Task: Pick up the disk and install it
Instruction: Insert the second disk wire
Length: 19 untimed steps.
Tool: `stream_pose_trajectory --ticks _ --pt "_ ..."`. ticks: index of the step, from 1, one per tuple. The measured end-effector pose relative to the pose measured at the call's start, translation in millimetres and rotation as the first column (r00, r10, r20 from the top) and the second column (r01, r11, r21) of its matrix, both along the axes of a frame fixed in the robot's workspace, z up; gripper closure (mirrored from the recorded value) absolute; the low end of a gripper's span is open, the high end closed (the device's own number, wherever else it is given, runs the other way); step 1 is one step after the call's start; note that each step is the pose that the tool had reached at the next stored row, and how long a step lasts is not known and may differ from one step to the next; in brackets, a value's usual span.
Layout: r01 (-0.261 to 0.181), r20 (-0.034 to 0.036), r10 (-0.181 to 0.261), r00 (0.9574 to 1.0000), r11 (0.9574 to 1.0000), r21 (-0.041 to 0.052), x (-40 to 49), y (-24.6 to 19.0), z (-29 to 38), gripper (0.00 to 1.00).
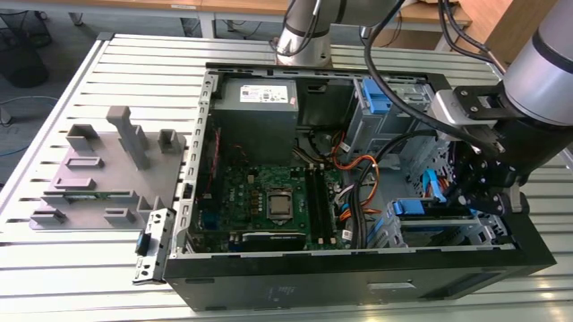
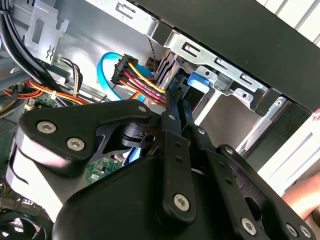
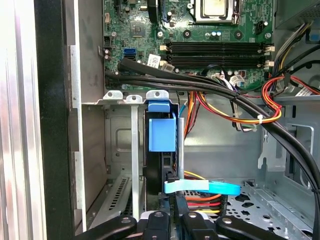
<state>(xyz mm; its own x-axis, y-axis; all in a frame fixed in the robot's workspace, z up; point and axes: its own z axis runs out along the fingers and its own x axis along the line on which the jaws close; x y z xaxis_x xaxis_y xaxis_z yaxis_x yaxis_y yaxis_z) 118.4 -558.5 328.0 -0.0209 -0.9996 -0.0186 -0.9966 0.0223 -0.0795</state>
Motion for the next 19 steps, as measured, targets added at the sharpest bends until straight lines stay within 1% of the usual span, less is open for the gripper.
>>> stream_pose_trajectory --ticks 2,3,5,7,11,14,19 --pt "0.0 0.0001 0.0 1.0 1.0 -0.0004 0.0 0.0 0.0 0.82" --pt "0.0 0.0001 0.0 1.0 1.0 -0.0006 0.0 0.0 0.1 0.76" --pt "0.0 0.0001 0.0 1.0 1.0 -0.0011 0.0 0.0 0.5 0.76" --pt "0.0 0.0001 0.0 1.0 1.0 -0.0011 0.0 0.0 3.1 0.76" --pt "0.0 0.0001 0.0 1.0 1.0 -0.0011 0.2 0.0 11.5 0.76" --pt "0.0 0.0001 0.0 1.0 1.0 -0.001 0.2 -0.1 15.0 0.76" --pt "0.0 0.0001 0.0 1.0 1.0 -0.0008 0.2 0.0 15.4 0.76"
